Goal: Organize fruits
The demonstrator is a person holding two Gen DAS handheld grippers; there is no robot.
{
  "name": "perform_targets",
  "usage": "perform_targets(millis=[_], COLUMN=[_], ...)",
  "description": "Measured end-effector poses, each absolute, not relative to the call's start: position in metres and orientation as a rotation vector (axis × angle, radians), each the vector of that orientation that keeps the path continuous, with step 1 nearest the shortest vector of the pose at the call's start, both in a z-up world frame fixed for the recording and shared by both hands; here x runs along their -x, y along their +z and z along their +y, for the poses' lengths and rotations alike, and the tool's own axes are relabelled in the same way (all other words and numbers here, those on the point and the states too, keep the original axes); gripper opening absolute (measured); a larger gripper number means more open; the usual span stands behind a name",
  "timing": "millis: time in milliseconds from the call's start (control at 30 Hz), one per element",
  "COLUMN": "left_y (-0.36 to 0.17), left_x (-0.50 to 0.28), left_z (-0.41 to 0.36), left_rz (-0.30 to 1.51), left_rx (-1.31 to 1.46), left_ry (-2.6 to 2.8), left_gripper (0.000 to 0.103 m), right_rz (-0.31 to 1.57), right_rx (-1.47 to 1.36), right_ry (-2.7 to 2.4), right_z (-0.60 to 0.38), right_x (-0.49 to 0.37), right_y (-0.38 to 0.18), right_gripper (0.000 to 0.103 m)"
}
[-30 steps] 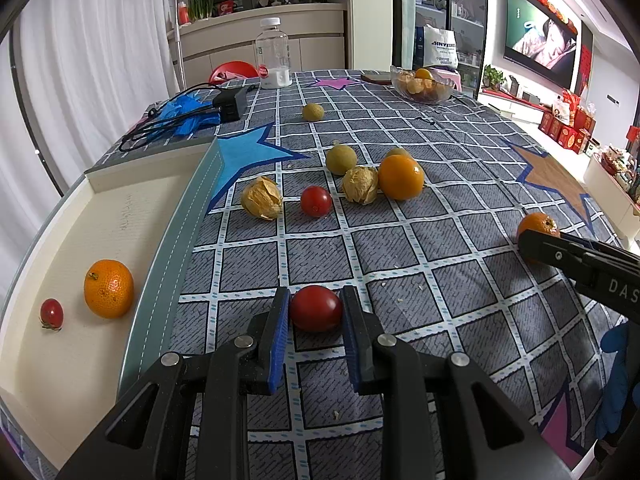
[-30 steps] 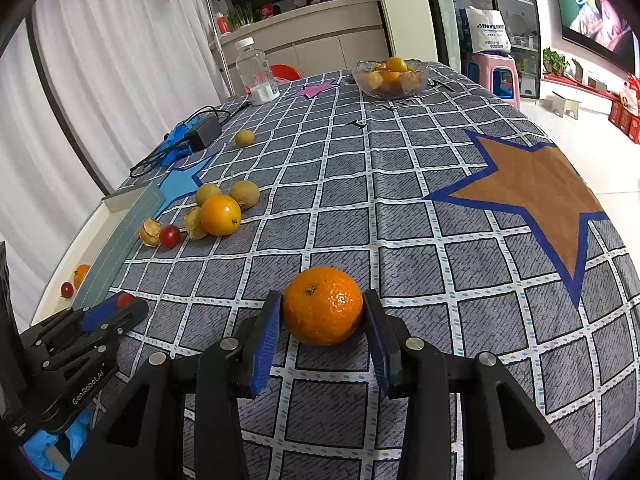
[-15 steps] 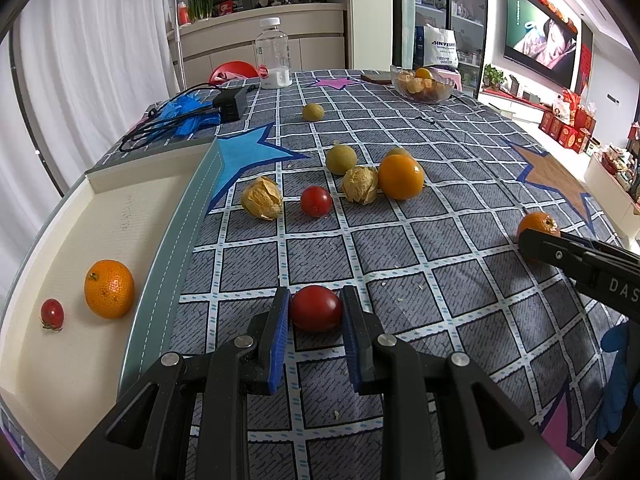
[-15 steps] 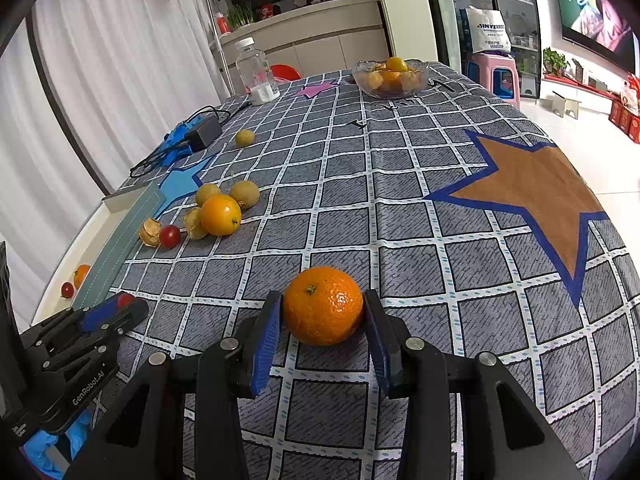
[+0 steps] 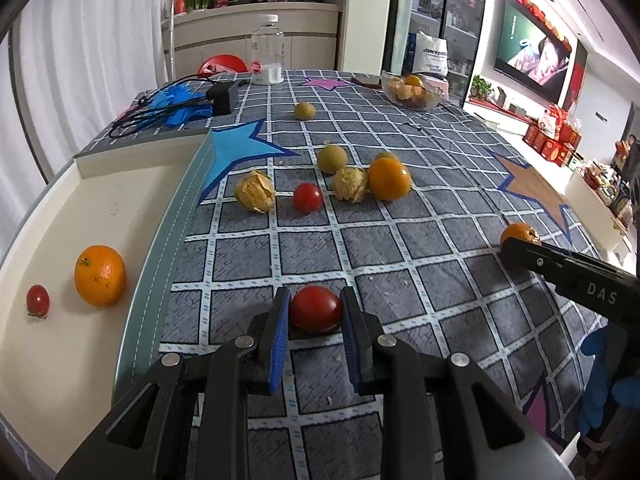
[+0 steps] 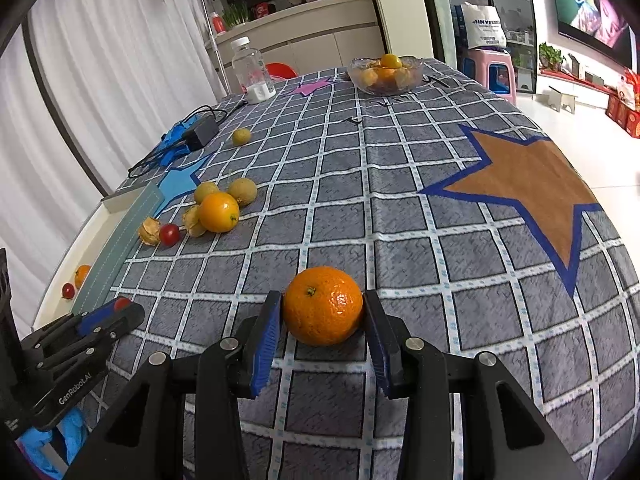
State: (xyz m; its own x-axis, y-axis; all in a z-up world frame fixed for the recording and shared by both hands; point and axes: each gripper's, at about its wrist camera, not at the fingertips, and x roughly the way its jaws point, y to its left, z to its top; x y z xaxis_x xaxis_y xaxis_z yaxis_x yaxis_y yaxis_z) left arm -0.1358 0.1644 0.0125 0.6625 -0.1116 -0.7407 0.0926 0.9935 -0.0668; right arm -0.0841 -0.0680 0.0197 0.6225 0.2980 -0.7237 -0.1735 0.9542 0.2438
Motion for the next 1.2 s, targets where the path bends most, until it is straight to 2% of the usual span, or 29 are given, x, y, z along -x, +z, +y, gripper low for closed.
perform_targets(millis=[400, 700, 767, 800, 833, 1100, 1167, 1200], left_y=[0.041, 0.058, 0.055, 0.054, 0.053, 0.043, 0.041, 0.040], left_x=[0.159, 0.170, 0.172, 0.173, 0.174, 0.171, 0.171, 0.171], left_z=[0.190, 0.240, 0.251, 0.255, 0.258, 0.276, 0.280, 0.283], left_rz=[0.772, 0.707, 0.712, 0.713, 0.713, 0.729, 0.731, 0.734], left_rx=[0.078, 0.110, 0.121, 0.121, 0.120, 0.158, 0.158, 0.159], left_ry=[-0.154, -0.054, -0.039, -0.033, -0.025, -0.003, 0.006, 0.013], left_gripper=[0.027, 0.027, 0.027, 0.027, 0.027, 0.027, 0.027, 0.027], right_rz=[0.861, 0.832, 0.826, 0.824, 0.821, 0.844, 0.852, 0.860], right_rx=[-0.177, -0.042, 0.027, 0.031, 0.028, 0.070, 0.118, 0.150], right_ry=[0.261, 0.261, 0.192, 0.188, 0.197, 0.286, 0.294, 0.285], right_z=[-0.066, -0.019, -0.014, -0.015, -0.016, 0.011, 0.025, 0.031], right_x=[0.093, 0.085, 0.085, 0.086, 0.087, 0.086, 0.089, 0.089], right_y=[0.037, 0.052, 0.044, 0.040, 0.037, 0.025, 0.018, 0.015], right_gripper=[0.042, 0.042, 0.065, 0.087, 0.088, 0.088, 0.079, 0.058])
